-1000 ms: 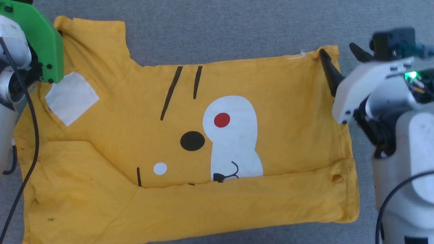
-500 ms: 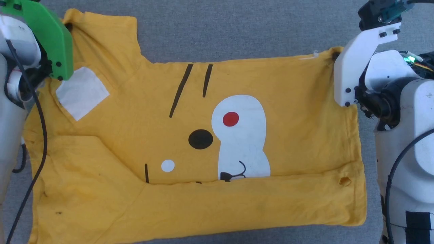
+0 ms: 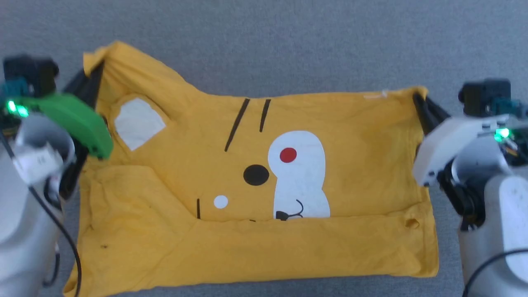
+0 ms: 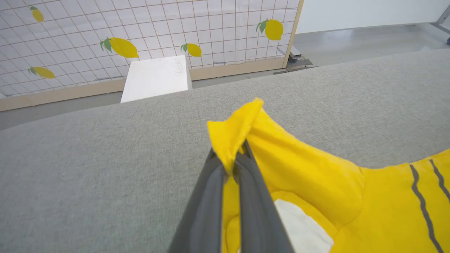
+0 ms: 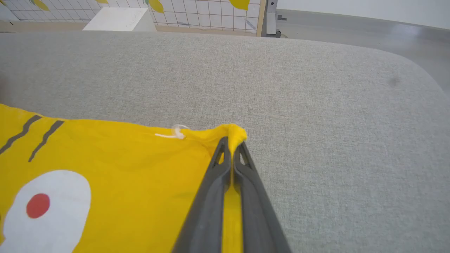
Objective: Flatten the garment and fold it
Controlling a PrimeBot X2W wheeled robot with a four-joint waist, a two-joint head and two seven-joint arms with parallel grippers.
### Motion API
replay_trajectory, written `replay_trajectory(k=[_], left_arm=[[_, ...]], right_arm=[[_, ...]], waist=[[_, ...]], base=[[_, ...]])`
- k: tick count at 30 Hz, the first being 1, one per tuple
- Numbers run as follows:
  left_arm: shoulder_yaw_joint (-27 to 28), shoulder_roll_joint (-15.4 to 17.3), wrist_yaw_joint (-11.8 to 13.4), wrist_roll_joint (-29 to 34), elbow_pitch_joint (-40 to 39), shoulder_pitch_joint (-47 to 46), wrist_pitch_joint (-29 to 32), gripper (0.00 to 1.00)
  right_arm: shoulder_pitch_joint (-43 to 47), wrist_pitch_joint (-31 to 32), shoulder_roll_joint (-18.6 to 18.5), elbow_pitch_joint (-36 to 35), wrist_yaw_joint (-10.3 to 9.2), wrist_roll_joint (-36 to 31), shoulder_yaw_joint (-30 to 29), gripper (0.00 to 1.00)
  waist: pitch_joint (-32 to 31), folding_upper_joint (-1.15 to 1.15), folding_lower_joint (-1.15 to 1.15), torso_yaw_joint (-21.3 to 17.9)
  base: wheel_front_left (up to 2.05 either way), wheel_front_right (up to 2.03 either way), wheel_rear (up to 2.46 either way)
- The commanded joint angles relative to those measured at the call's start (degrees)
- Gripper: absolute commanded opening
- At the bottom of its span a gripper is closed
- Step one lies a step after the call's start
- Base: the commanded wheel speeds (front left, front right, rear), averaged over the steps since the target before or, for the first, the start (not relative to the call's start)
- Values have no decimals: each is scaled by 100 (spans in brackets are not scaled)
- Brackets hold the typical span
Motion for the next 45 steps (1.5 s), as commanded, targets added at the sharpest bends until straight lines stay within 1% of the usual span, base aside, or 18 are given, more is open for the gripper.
replay_trajectory(k=[1,2,3,6,10,13,17,20,25,26,27,28,31,36,38,41,45], left_arm=[[75,11,104,-79,-152,365,-121,0],[114,32,164,-113,-264,586,-178,0],[228,61,341,-227,-513,1123,-277,0],[407,122,591,-428,-877,1970,-359,0],[468,82,751,-678,-1248,2872,-381,0],[428,2,774,-826,-1342,3309,-384,0],[328,-161,753,-995,-1267,3695,-399,0],[207,-279,697,-1090,-1125,3868,-361,0],[-69,-441,513,-1160,-687,3936,-235,0],[-124,-524,498,-1163,-499,3902,-255,20],[-124,-552,503,-1149,-458,3878,-305,96],[-107,-589,516,-1152,-438,3859,-361,100],[-73,-674,521,-1144,-421,3822,-548,100],[141,-864,658,-1235,-553,3824,-927,100],[214,-902,701,-1183,-687,3808,-1154,100],[315,-912,793,-945,-852,3713,-1606,100],[452,-951,886,-572,-949,3525,-1961,100]], right_arm=[[236,-141,2,-69,-9,75,-50,0],[375,-200,5,-100,-9,100,-74,0],[673,-300,22,-158,-9,140,-157,0],[1088,-291,51,-209,-9,201,-238,0],[1540,-83,56,-256,-9,193,-340,0],[1837,194,9,-302,-9,169,-415,0],[2212,737,-106,-353,-9,124,-382,0],[2375,1040,-180,-310,-9,115,-305,0],[2424,1386,-223,-105,-9,87,-149,0],[2387,1379,-185,-72,-9,90,-138,41],[2384,1368,-153,-74,-9,130,-152,100],[2397,1380,-128,-78,-9,162,-177,100],[2507,1357,-72,-209,-9,171,-291,100],[2794,985,82,-590,-9,327,-592,100],[2934,812,119,-761,-9,423,-687,100],[3095,391,136,-984,-9,673,-779,100],[3144,-355,139,-1031,-9,1028,-787,100]], waist=[[-584,0,0,264],[-662,0,0,290],[-840,0,0,332],[-1029,0,0,381],[-1169,0,0,478],[-1214,0,0,557],[-1233,0,0,603],[-1227,0,0,606],[-1181,0,0,577],[-1172,0,0,578],[-1180,0,0,585],[-1194,0,0,595],[-1266,0,0,651],[-1420,0,0,728],[-1477,0,0,750],[-1544,0,0,777],[-1620,0,0,769]], base=[[0,0,0],[0,0,0],[0,0,0],[0,0,0],[0,0,0],[0,0,0],[0,0,0],[0,0,0],[0,0,0],[0,0,0],[0,0,0],[0,0,0],[0,0,0],[0,0,0],[0,0,0],[0,0,0],[0,0,0]])
